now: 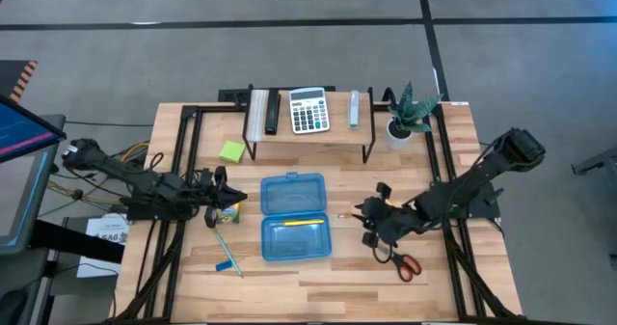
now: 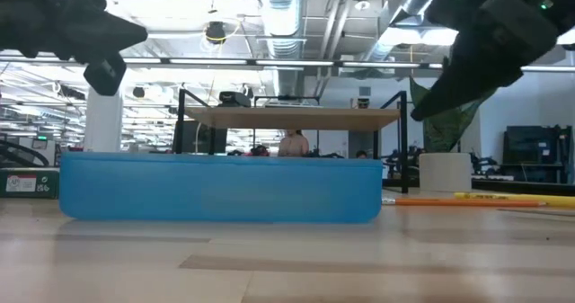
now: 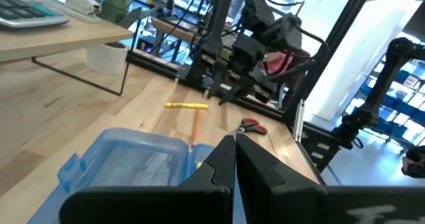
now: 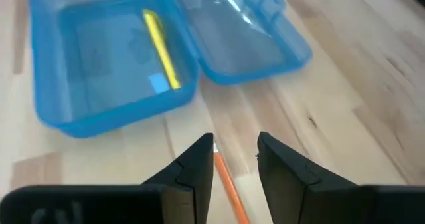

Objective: Pack school essentials
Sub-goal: Put the yellow pen into the blue supply box

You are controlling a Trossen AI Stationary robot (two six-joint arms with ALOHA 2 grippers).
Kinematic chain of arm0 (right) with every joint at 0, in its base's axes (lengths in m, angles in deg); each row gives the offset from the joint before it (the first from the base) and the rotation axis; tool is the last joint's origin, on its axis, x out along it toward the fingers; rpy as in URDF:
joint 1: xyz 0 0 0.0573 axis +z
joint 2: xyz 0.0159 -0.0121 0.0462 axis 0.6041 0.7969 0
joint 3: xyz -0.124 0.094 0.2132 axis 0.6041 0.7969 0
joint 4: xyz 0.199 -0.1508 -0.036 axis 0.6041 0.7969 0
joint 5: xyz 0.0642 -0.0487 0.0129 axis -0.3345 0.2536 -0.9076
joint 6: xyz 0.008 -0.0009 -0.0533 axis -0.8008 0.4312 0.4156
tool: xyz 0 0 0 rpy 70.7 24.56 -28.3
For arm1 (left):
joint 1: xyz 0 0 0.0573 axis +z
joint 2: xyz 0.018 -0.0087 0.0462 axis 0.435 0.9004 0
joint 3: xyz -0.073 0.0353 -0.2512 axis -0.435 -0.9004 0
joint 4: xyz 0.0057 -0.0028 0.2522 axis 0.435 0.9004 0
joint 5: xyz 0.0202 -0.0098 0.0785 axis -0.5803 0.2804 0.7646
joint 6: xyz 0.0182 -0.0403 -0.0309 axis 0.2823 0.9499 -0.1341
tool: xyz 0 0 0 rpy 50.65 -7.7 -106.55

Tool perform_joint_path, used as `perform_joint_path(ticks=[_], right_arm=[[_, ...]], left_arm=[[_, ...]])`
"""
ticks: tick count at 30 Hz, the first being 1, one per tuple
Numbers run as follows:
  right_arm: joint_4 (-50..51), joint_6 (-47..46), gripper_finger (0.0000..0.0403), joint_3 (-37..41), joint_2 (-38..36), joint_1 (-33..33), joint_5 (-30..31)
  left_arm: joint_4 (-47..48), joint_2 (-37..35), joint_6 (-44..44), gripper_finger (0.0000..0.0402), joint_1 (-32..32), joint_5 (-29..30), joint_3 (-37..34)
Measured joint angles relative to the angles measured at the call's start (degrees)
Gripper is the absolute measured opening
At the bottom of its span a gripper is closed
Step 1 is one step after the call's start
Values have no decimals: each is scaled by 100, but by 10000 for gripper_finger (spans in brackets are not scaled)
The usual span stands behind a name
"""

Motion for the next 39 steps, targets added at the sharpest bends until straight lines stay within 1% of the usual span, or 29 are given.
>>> perform_joint_path(ticks=[3,7,9,13,17,23,25,27,30,34,39], right_arm=[[564,-643,137,10,0,-34,239],[1473,-1492,144,12,2,-177,310],[1743,-1679,148,30,2,-208,328],[1672,-1842,149,307,-26,-129,526],[1655,-2226,142,613,-116,-58,522],[1672,-2888,142,918,-484,292,506],[1882,-3321,146,1005,-686,377,376],[2324,-3815,153,1040,-910,377,162],[2711,-4463,165,1117,-1080,390,22],[2751,-4615,183,1145,-1013,447,-190],[2824,-4674,207,1147,-619,431,-427]], left_arm=[[-331,284,-135,0,2,2,-1],[-740,600,-298,0,2,0,-2],[-896,733,-372,0,2,0,-1],[-1127,944,-385,0,2,-4,0],[-1161,1047,-384,0,2,-6,0],[-1163,1148,-355,0,2,-17,0],[-1224,1146,-379,0,2,-17,0],[-1394,1145,-379,0,2,-25,2],[-1491,1143,-432,0,2,-158,29],[-1469,1160,-460,0,2,-165,48],[-1454,1174,-438,0,2,-101,50]])
